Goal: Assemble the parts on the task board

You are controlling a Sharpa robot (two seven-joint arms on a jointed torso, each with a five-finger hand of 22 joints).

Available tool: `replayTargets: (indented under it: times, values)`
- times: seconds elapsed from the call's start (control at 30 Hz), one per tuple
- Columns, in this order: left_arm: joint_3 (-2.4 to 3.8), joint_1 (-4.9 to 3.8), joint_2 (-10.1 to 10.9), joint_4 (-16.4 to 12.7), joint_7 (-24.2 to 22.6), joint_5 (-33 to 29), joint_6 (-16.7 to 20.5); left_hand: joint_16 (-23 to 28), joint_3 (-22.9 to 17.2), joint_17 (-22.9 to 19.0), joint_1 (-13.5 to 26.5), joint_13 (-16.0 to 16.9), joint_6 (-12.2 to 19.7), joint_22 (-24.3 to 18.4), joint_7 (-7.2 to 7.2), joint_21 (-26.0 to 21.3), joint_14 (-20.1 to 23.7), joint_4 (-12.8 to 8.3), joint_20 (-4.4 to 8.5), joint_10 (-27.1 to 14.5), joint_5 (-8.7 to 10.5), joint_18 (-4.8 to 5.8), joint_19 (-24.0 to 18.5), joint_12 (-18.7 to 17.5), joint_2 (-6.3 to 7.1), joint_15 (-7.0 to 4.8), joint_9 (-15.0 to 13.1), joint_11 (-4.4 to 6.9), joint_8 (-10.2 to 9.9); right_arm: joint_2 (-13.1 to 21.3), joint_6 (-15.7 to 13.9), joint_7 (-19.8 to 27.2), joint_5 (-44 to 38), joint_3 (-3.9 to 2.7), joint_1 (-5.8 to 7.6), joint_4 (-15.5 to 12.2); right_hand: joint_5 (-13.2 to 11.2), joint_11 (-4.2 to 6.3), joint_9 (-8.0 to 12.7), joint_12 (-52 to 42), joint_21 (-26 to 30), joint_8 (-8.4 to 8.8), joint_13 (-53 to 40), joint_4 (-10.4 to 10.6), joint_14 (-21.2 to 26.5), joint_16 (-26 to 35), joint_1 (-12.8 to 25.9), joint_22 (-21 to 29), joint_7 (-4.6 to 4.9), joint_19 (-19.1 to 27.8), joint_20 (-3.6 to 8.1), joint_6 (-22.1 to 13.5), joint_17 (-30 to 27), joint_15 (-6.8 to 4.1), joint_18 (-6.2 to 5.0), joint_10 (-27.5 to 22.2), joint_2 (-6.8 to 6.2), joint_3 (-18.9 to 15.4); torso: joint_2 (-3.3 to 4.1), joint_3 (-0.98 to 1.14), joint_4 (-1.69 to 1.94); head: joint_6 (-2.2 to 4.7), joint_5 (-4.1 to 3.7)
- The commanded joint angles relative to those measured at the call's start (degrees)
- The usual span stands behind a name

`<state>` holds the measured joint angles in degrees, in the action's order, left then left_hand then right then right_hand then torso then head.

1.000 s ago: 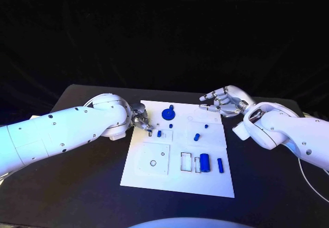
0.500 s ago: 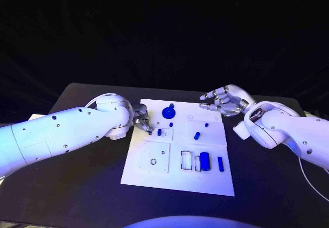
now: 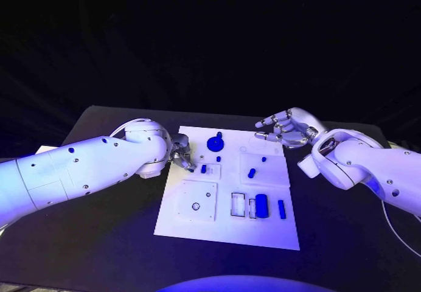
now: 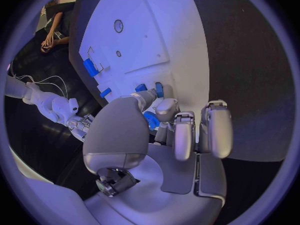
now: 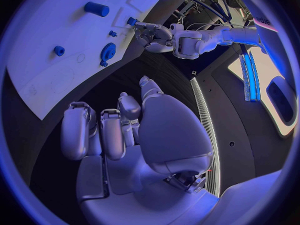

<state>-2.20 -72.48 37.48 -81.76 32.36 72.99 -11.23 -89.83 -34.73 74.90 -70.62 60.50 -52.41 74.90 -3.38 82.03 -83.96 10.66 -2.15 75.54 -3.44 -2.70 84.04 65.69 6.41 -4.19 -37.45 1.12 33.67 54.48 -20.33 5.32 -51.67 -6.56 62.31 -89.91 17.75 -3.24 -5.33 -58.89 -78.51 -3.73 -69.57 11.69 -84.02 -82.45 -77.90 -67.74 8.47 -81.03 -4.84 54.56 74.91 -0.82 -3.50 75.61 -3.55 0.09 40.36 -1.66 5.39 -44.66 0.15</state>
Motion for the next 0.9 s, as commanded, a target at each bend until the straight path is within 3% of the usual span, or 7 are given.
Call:
replayTargets:
  times: [0.03,0.9]
  values:
    - [-0.11,0.21,0.09,-0.05,0.59,0.60,-2.25,-0.17,-6.90,15.10,-0.06,-0.03,0.04,4.40,0.32,0.12,-6.04,-6.40,0.02,0.29,-0.33,-0.02,0.30,0.13,-0.42,-0.02,-0.05,-0.03,0.38,0.03,0.91,0.29,-0.16,-0.01,-0.05,-0.11,0.29,-0.13,-0.09,-0.03,0.37,-0.18,0.02,-0.12,-3.48,0.29,-0.02,0.04,0.06,0.45,0.02,0.25,4.83,-0.26,-0.95,-0.30,0.75,-0.11,0.01,-0.02,0.02,-0.04,-0.07]
    - [-0.12,0.23,-0.67,0.40,0.47,-1.78,-2.86,-0.17,-7.10,15.10,0.76,0.11,-0.28,4.38,0.45,0.06,-6.04,-6.22,0.02,0.56,-0.28,-0.03,0.28,0.27,-0.24,-0.04,-0.12,0.03,0.62,-0.03,1.05,0.27,-0.16,-0.01,-0.06,-0.10,0.33,-0.13,-0.10,-0.04,0.38,-0.19,0.03,-0.13,-3.48,0.31,-0.01,0.05,0.06,0.44,0.03,0.26,4.81,-0.27,-0.95,-0.28,0.85,-0.11,-0.01,-0.03,0.03,-0.26,0.10]
